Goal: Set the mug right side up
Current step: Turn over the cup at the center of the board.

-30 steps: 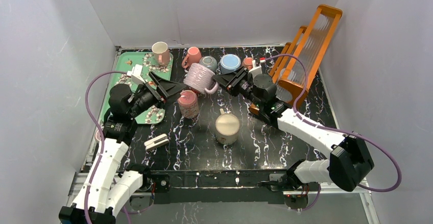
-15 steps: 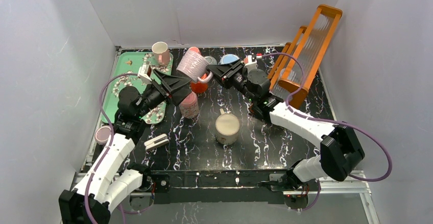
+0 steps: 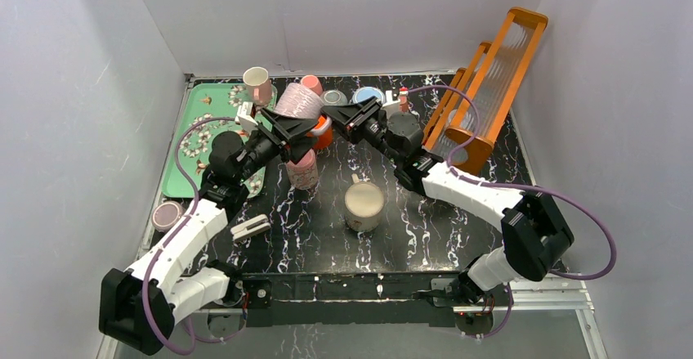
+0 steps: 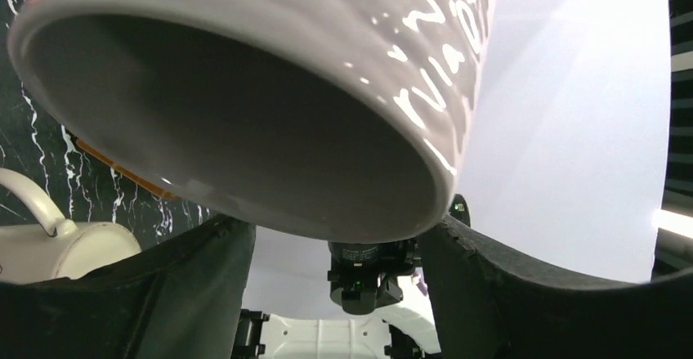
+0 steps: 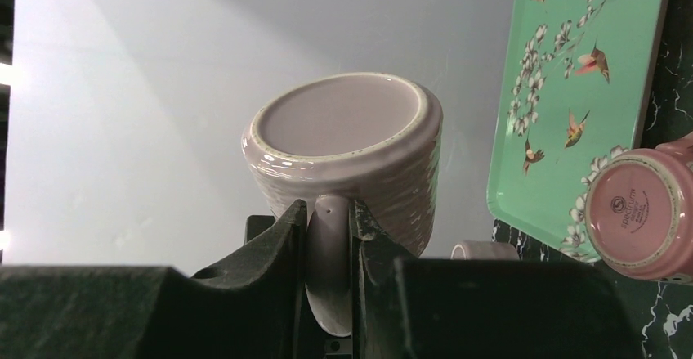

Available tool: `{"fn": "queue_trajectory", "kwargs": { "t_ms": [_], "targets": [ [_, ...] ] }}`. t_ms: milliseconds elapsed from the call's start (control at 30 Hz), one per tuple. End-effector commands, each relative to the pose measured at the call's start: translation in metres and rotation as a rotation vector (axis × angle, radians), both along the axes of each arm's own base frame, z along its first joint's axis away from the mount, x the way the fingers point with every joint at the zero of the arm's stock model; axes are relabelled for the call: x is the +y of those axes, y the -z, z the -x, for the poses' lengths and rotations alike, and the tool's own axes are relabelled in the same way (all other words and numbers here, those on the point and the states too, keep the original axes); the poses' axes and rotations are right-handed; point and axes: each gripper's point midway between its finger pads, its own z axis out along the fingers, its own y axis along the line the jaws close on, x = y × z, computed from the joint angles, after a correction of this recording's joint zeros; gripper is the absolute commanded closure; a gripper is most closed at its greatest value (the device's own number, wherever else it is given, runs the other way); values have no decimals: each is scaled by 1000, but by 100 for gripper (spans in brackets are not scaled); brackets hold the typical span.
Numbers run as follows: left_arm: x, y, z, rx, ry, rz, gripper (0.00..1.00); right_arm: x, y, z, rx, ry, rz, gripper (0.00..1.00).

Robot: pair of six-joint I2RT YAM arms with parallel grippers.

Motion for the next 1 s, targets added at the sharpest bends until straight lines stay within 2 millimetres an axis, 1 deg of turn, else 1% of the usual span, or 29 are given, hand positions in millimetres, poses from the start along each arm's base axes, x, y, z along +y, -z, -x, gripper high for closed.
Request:
{"fn": "queue_trajectory", "kwargs": {
  "t_ms": [0,100,233,333,433,500,633,733,867,967],
  "targets": [
    [5,-28,-11,-86,-66,49,33,-6,-101,27,-199,-83,-265,99],
    [2,-35,-15,-105,-62,44,36,0,-88,35,-193,-138,-236,99],
    [1,-36,-20,-107,-68,45,42,11,-74,48,-212,-231,-190,99],
    [-1,-41,-22,-120,-65,57,45,17,-59,58,-205,-299,-155,99],
    [-2,-47,-24,-138,-64,57,48,16,-43,65,-192,-324,-140,99],
    [-2,-49,-23,-147,-63,57,51,15,-38,68,-197,-334,-127,99],
    [-3,-53,-22,-167,-54,64,60,13,-23,76,-214,-355,-82,99],
    [-4,-58,-22,-195,-44,64,63,11,-10,80,-216,-362,-42,99],
    [-7,-72,-15,-238,-12,94,70,7,4,84,-212,-363,-2,99],
    [-6,-81,-8,-267,2,106,73,3,13,86,-211,-349,30,99]
  ]
}}
